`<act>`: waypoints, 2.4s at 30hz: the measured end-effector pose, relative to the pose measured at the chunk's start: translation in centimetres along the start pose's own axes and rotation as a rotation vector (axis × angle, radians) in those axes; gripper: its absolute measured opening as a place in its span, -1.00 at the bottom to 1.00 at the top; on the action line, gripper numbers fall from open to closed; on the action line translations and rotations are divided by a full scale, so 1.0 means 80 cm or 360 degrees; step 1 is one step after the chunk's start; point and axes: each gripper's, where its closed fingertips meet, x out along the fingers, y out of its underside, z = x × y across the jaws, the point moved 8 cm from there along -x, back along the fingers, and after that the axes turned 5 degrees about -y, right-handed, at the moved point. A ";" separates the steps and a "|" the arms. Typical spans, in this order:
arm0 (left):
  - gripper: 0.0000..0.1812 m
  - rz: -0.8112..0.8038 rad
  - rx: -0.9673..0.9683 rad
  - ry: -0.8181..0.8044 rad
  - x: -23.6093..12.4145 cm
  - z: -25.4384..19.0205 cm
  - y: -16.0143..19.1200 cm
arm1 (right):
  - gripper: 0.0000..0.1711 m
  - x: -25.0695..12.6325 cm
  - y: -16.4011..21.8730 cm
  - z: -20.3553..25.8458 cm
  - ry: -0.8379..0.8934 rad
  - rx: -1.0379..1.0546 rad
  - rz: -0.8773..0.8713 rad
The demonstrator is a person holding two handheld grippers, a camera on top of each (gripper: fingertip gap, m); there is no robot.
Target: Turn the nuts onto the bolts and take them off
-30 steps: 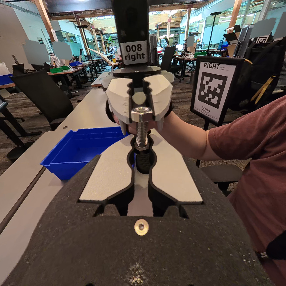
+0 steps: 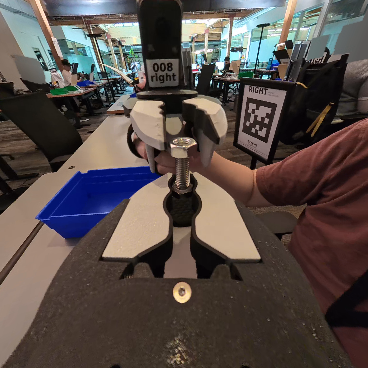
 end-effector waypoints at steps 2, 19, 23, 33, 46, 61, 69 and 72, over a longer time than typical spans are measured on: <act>-0.85 0.0016 0.0017 -0.0007 0.001 -0.001 0.001 | -0.63 0.002 0.003 -0.003 -0.0023 0.0031 -0.0009; -0.85 0.0128 0.0081 -0.0482 -0.001 0.025 0.008 | -0.79 0.005 0.017 -0.018 0.0651 0.0095 0.0034; -0.85 0.0161 0.0108 -0.0590 0.000 0.029 0.010 | -0.79 0.008 0.020 -0.016 0.0787 0.0079 0.0020; -0.85 0.0032 -0.0014 -0.0190 0.000 0.012 0.003 | -0.62 0.001 0.005 -0.002 0.0403 -0.0031 -0.0053; -0.85 0.0008 0.0007 -0.0045 0.002 -0.002 -0.001 | -0.75 0.000 0.003 -0.004 0.0118 0.0023 -0.0026; -0.85 0.0091 0.0023 -0.0564 -0.002 0.028 0.007 | -0.77 0.011 0.018 -0.011 0.0879 0.0055 -0.0130; -0.85 0.0019 -0.0014 -0.0254 -0.001 0.013 0.001 | -0.55 0.006 0.006 0.000 0.0521 -0.0046 -0.0083; -0.85 0.0000 -0.0012 -0.0104 0.000 0.003 -0.001 | -0.58 -0.004 -0.003 0.002 0.0314 -0.0033 -0.0073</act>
